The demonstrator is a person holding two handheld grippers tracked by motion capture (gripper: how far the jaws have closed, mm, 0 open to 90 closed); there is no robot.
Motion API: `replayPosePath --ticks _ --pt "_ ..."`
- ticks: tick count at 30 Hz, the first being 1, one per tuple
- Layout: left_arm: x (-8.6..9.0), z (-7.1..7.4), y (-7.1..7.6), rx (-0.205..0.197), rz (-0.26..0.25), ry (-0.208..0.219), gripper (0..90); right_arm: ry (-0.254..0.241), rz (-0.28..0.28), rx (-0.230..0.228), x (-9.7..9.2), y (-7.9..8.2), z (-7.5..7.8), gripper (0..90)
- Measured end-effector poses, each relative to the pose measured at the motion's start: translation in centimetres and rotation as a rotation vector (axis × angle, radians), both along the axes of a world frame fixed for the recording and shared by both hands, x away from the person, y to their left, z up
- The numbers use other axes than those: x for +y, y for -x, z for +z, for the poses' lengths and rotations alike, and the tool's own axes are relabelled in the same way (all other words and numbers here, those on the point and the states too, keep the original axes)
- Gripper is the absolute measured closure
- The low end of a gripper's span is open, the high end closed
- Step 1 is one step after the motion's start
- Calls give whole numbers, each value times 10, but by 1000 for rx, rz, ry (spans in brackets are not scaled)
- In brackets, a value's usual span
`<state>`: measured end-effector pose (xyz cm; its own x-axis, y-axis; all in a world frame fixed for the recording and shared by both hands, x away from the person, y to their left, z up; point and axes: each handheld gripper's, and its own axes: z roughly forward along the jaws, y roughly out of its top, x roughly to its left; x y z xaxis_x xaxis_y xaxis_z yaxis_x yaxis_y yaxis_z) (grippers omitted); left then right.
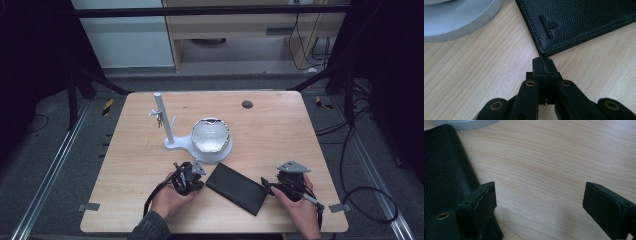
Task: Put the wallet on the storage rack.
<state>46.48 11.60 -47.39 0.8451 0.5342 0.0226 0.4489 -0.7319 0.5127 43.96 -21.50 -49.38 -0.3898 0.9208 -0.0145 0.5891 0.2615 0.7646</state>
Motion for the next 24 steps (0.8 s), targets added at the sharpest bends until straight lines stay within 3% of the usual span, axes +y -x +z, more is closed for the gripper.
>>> replayPosePath --ticks 14,19,22,24 --pt "0 0 -2 -8 -4 30 900 -5 -3 -14 0 1 2 118" --pt "0 10 -1 -35 -1 100 898 -25 6 -49 2 5 10 135" --pt "-1 17 -3 -41 13 173 899 -44 32 -55 6 11 24 174" --pt "-4 20 -6 -37 9 204 898 -31 59 -58 11 15 36 198"
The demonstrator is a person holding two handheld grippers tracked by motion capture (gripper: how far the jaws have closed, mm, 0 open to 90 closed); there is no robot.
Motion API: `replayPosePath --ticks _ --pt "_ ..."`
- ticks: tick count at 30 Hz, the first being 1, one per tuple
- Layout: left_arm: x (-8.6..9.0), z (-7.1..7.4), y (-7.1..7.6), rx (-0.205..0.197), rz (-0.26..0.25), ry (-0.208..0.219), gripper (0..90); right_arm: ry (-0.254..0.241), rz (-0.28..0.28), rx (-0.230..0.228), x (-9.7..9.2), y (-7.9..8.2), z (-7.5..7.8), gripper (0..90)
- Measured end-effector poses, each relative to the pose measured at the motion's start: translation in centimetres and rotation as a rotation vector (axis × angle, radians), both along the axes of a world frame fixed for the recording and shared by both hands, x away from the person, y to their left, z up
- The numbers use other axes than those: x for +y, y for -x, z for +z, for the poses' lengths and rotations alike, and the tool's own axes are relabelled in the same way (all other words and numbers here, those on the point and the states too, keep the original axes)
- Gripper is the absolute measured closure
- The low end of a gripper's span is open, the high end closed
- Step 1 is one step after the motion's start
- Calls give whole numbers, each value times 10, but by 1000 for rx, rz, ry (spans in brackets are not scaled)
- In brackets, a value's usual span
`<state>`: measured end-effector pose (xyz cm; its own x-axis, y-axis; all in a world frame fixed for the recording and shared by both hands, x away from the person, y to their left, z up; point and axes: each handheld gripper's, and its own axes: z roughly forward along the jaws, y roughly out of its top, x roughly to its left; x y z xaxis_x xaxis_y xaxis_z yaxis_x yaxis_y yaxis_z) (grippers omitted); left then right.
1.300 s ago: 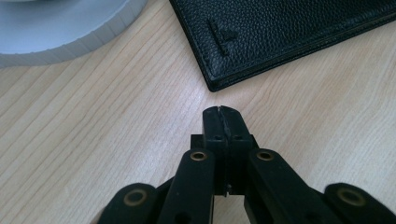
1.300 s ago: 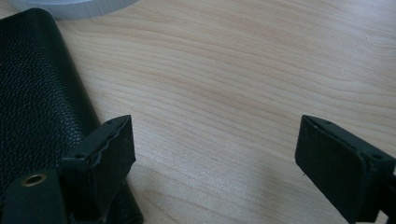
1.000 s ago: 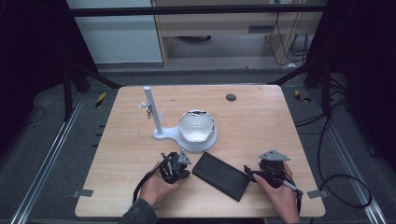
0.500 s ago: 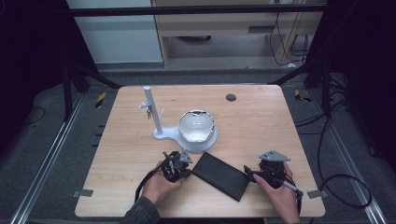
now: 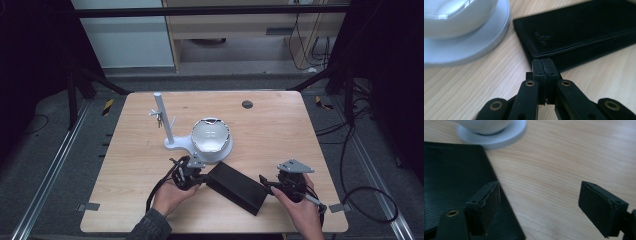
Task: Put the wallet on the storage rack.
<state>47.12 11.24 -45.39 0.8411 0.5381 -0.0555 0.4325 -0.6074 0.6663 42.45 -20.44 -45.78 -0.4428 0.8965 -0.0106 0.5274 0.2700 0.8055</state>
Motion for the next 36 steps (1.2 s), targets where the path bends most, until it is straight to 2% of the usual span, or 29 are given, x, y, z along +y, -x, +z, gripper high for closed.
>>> replayPosePath --ticks 4,8,13,15,19,22,27,36 --pt "-11 8 -6 -8 -6 10 897 54 87 26 13 5 23 256" --pt "-24 17 -12 -16 -23 11 890 124 181 54 29 6 50 269" --pt "-38 25 -19 -17 -40 8 883 171 269 107 42 0 67 264" --pt "-40 26 -22 -12 -33 8 882 197 293 148 46 -5 66 259" --pt "-41 27 -27 0 -30 11 883 260 340 223 55 -17 54 263" --pt "-43 29 -29 -5 -34 -1 883 289 366 257 62 -23 46 294" --pt "-44 29 -29 -1 -27 -4 882 333 382 293 71 -33 36 370" --pt "-46 29 -29 2 -28 -2 880 359 380 321 75 -44 29 437"
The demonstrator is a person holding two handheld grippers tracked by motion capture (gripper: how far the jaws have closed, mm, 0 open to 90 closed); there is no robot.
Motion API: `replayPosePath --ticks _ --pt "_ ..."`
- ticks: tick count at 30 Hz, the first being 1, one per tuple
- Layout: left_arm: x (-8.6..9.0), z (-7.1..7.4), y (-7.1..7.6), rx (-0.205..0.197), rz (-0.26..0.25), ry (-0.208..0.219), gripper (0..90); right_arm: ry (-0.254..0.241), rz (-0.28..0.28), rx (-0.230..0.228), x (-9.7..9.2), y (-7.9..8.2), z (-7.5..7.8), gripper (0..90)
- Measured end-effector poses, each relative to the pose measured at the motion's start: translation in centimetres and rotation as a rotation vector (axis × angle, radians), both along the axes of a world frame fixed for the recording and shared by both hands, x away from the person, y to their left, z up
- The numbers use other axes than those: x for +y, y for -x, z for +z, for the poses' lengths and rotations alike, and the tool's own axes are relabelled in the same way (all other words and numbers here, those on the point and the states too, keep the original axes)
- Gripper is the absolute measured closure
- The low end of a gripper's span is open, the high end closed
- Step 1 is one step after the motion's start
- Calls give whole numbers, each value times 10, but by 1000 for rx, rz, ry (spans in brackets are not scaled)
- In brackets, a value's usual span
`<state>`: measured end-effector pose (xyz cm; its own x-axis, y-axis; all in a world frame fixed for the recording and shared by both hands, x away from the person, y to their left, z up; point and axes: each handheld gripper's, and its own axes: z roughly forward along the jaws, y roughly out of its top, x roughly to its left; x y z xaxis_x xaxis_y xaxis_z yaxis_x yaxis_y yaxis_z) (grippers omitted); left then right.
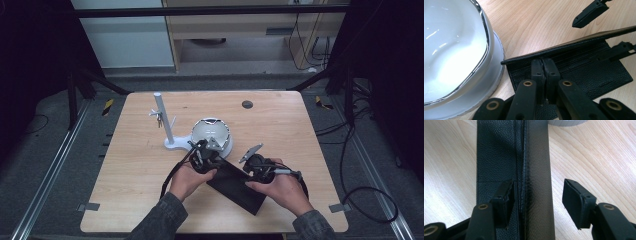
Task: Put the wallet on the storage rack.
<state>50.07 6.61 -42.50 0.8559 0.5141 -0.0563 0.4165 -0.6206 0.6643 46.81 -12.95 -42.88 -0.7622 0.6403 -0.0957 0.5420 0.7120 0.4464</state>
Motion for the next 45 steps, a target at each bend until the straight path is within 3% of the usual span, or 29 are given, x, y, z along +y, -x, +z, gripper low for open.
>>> replayPosePath --ticks 12,14,16,18,19,21,24,26,29,33,40,45 --pt "1 0 -1 8 -1 2 875 24 3 15 6 -4 -9 504" --pt "2 1 -1 8 -1 2 875 34 6 15 8 -5 -10 544" --pt "2 1 -1 7 6 8 872 66 28 9 14 -6 -13 698" --pt "5 4 1 4 8 15 859 109 51 -33 16 -4 -13 808" --pt "8 6 3 -3 12 16 842 123 60 -50 16 -3 -11 841" --pt "13 12 10 -25 29 30 766 127 74 -43 13 1 -6 846" --pt "24 22 20 -57 38 31 583 112 113 -76 1 13 3 847" --pt "30 27 25 -75 41 32 445 86 110 -109 -9 21 11 847" --pt "36 29 29 -79 16 45 319 51 104 -152 -22 28 22 848" --pt "39 26 28 -113 -30 63 165 2 82 -239 -41 33 42 848" --pt "41 30 19 -102 0 135 144 -73 89 -352 -60 36 66 848" --pt "40 37 18 -130 -27 141 133 -121 89 -404 -68 39 76 848"
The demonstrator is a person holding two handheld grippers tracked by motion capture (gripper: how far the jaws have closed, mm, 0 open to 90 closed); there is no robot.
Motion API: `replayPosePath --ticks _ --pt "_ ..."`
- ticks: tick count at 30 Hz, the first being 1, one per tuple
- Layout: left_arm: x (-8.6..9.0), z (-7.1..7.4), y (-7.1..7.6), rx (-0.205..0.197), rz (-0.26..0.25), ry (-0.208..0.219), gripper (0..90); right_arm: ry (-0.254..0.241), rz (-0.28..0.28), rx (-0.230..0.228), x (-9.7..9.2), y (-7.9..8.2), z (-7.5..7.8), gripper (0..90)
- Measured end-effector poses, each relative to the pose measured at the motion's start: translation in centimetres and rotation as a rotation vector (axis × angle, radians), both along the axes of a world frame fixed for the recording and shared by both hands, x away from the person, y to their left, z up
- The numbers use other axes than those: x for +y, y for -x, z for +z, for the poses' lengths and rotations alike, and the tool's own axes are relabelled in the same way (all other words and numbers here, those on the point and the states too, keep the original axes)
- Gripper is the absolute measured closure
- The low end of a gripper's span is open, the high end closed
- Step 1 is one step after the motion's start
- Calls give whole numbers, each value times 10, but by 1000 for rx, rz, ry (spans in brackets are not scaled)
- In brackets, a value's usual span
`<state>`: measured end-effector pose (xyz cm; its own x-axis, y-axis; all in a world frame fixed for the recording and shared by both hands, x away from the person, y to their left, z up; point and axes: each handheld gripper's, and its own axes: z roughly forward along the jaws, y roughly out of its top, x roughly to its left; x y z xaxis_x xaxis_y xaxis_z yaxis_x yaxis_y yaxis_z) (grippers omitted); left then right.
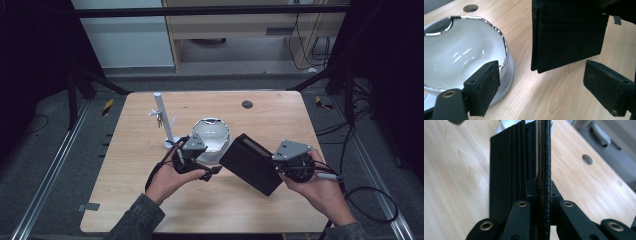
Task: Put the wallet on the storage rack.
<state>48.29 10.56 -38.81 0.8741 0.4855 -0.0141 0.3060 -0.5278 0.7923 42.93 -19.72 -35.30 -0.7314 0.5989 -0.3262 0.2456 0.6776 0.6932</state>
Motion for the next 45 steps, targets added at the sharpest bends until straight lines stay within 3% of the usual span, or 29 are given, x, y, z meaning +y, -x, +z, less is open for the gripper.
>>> replayPosePath --ticks 5,12,22,24,28,30,31,34,37,41,45 --pt "-4 7 -3 -18 -25 11 128 -60 14 -49 -4 2 8 848" --pt "-12 14 -12 -26 -41 16 132 -98 41 -86 -3 3 11 848" --pt "-22 15 -23 -2 -68 8 177 -137 71 -106 2 4 11 847" --pt "-24 15 -26 17 -68 26 198 -143 75 -107 4 5 10 847" --pt "-28 14 -30 38 -94 10 295 -151 83 -108 7 4 7 847" --pt "-29 14 -31 62 -120 1 390 -154 84 -105 8 3 5 847" --pt "-29 15 -31 70 -127 3 505 -154 85 -101 8 2 3 846" --pt "-29 20 -31 111 -125 -16 647 -151 90 -96 7 1 -4 844" --pt "-29 29 -27 121 -129 -23 784 -151 82 -98 4 1 -13 836" --pt "-36 44 -20 113 -113 -90 798 -177 68 -96 -1 1 -22 835" --pt "-40 64 -17 77 -100 -118 803 -179 47 -101 -1 2 -26 778"
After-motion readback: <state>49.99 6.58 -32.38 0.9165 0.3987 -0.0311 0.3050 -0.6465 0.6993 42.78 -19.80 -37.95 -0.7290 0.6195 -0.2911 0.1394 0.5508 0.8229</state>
